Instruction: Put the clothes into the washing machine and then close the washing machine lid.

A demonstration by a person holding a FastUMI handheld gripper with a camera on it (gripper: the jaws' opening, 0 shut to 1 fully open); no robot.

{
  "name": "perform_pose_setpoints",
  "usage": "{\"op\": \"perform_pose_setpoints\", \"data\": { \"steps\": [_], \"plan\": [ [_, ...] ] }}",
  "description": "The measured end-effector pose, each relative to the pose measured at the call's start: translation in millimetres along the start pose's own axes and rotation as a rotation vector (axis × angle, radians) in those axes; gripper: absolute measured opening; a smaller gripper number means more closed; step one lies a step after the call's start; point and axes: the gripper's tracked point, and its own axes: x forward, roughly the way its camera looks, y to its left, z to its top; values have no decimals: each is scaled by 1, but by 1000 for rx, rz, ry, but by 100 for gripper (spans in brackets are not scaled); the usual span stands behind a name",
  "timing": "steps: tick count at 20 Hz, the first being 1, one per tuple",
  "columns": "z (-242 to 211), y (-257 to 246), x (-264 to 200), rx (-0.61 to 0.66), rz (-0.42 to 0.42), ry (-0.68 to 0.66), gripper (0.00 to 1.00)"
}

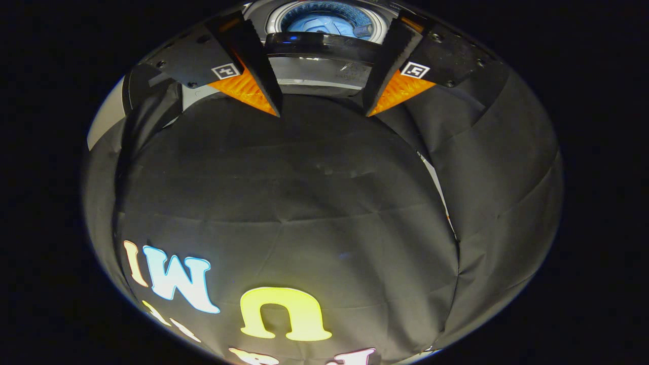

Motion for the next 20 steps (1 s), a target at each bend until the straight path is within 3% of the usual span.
{"op": "perform_pose_setpoints", "data": {
  "steps": [20],
  "plan": [
    [-24,2,-35,-8,-12,-81,99]
  ]
}}
